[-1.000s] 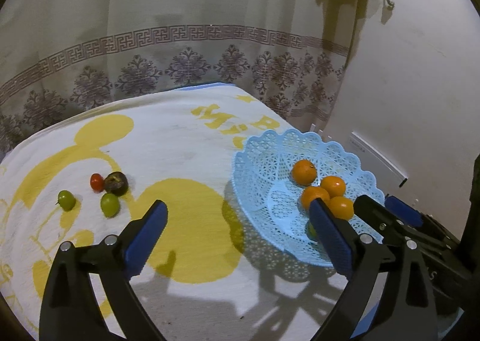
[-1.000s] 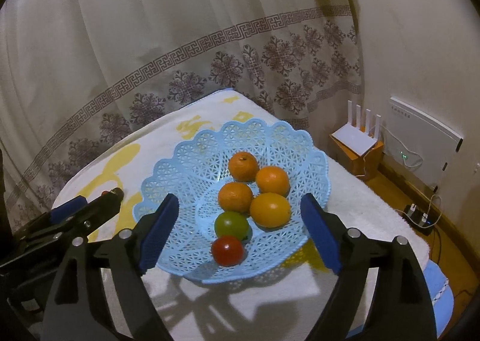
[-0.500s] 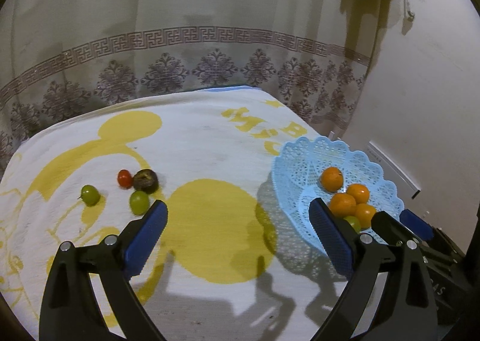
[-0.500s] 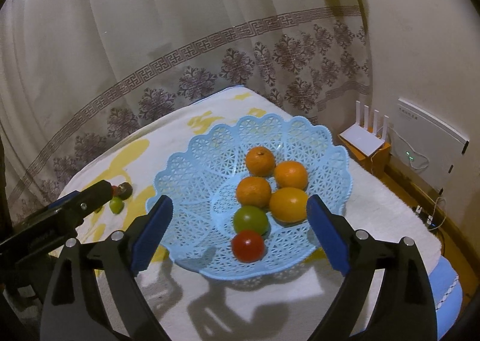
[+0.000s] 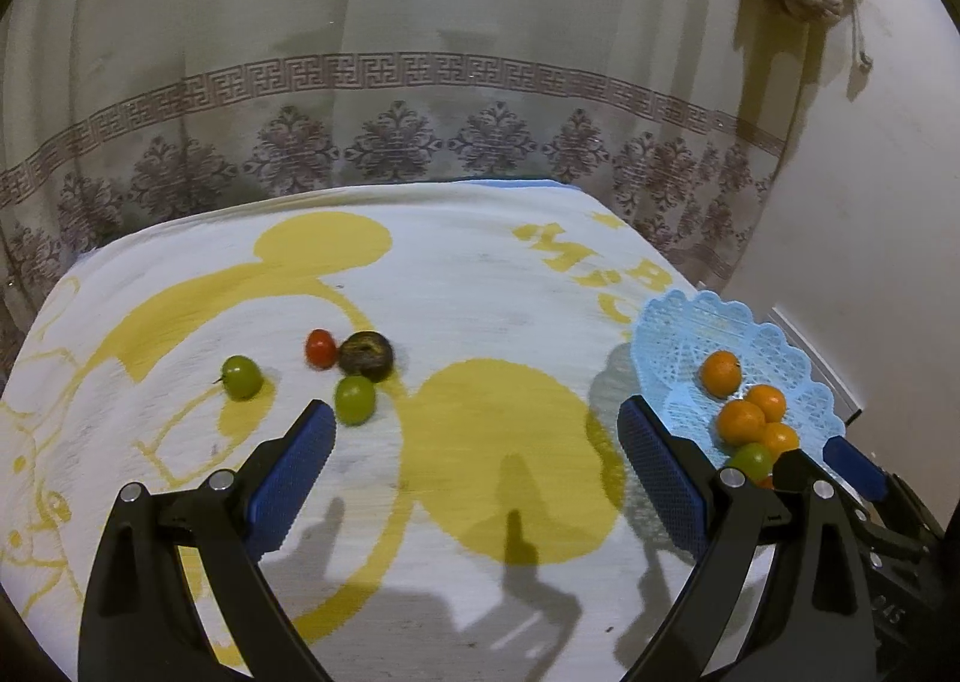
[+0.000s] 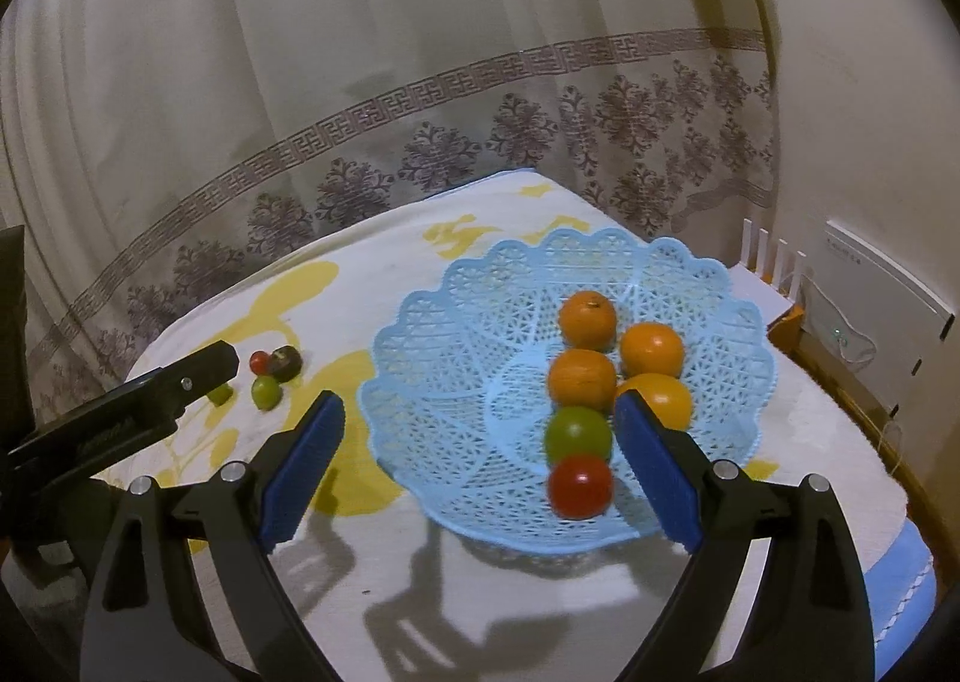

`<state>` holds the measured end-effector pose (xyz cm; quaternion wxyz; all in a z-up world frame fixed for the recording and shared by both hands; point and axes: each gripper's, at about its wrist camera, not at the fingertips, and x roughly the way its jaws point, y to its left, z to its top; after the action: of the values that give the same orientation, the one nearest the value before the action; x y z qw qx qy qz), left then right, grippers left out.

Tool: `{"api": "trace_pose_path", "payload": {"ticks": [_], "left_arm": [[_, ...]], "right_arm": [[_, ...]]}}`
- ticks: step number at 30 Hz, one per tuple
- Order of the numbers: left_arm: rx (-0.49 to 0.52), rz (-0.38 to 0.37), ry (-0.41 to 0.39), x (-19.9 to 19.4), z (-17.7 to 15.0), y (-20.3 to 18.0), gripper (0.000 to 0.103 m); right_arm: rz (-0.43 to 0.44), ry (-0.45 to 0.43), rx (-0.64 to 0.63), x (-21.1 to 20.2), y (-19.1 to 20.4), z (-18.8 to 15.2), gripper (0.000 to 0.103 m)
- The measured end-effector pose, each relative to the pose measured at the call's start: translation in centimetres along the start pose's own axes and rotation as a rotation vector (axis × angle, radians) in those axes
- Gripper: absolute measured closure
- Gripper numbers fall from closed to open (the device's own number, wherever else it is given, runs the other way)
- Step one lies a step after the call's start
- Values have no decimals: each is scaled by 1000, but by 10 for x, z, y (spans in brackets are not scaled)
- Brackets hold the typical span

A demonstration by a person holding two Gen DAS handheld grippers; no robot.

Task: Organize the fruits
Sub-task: 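Move both open tools back to the green tomatoes on the towel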

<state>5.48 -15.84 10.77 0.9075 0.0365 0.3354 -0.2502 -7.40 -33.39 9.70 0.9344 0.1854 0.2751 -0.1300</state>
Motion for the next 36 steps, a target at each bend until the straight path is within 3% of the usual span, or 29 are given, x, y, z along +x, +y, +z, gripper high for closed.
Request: {"api": "trace_pose_path", "payload": {"ticks": [19,36], "left_arm": [[-106,135,0,-1,-1,76,9],[-76,251,61,44,-8,118,10]], "right_arm": [[80,29,-122,19,55,-4,10],[140,68,-252,46,104,-12,10]]}}
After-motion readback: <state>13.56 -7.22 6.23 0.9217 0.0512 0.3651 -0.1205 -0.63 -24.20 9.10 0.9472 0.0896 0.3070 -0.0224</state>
